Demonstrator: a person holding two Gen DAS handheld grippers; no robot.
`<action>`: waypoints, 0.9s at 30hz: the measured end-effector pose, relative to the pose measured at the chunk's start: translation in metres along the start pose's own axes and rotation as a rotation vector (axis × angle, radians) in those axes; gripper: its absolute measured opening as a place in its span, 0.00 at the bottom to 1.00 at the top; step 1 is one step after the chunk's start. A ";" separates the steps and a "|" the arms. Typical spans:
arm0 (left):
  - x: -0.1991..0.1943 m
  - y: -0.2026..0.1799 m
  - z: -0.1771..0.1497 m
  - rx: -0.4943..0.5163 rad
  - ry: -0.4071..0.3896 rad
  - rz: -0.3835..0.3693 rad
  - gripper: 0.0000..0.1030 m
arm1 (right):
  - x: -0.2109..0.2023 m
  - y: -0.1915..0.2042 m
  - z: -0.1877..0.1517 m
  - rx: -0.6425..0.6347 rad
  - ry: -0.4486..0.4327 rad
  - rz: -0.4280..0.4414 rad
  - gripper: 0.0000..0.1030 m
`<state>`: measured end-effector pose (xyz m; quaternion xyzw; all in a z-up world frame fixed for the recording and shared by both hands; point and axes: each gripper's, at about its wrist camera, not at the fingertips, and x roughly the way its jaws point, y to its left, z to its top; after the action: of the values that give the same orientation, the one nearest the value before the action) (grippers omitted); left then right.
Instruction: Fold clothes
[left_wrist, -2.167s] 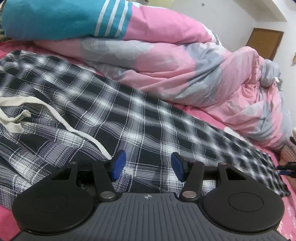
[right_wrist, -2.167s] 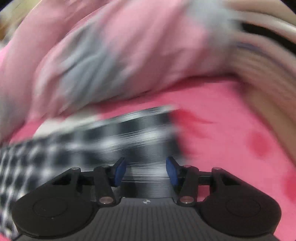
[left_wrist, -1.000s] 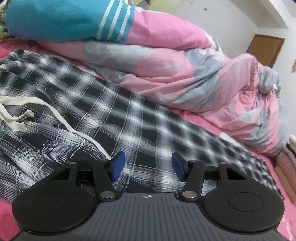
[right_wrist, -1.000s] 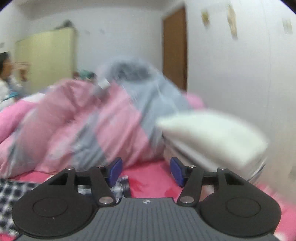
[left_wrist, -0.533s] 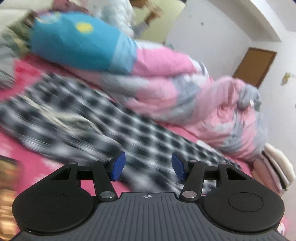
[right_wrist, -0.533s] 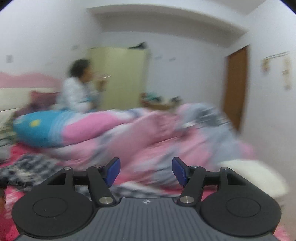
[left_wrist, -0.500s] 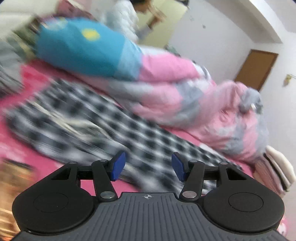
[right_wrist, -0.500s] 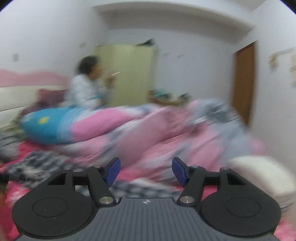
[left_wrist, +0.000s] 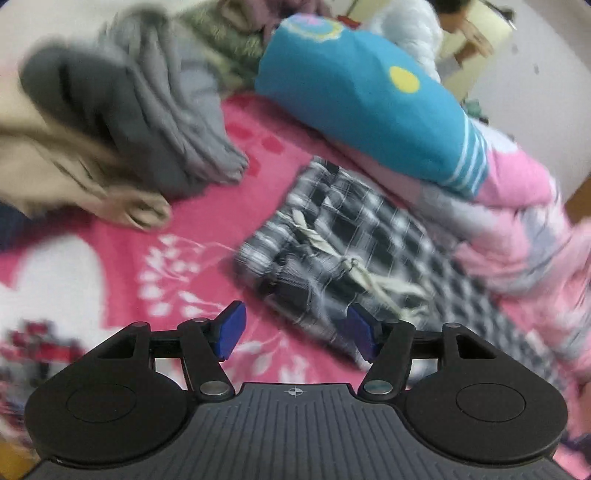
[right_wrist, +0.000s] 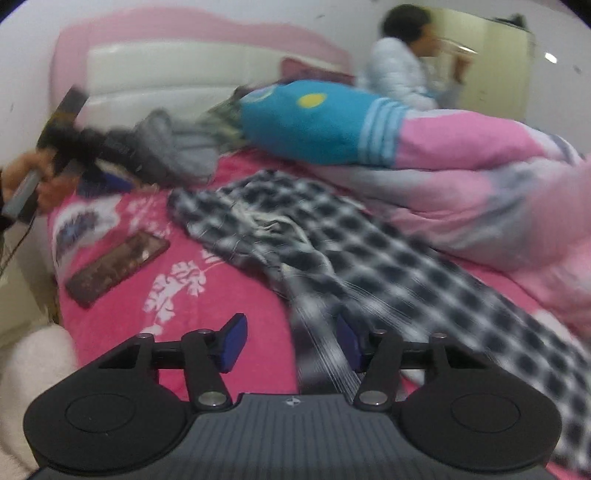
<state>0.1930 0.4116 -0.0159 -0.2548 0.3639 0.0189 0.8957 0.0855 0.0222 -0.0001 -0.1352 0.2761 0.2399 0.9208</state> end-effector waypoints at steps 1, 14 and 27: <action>0.009 0.004 0.002 -0.033 0.008 -0.016 0.59 | 0.012 0.003 0.003 -0.026 0.004 -0.002 0.48; 0.048 -0.010 0.011 0.032 -0.025 0.037 0.18 | 0.135 -0.002 0.028 -0.138 0.062 -0.008 0.23; 0.017 0.031 0.022 -0.159 -0.072 -0.112 0.05 | 0.083 0.011 0.025 -0.132 0.001 0.201 0.02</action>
<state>0.2127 0.4469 -0.0274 -0.3443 0.3142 0.0069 0.8847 0.1520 0.0711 -0.0286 -0.1673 0.2724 0.3488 0.8810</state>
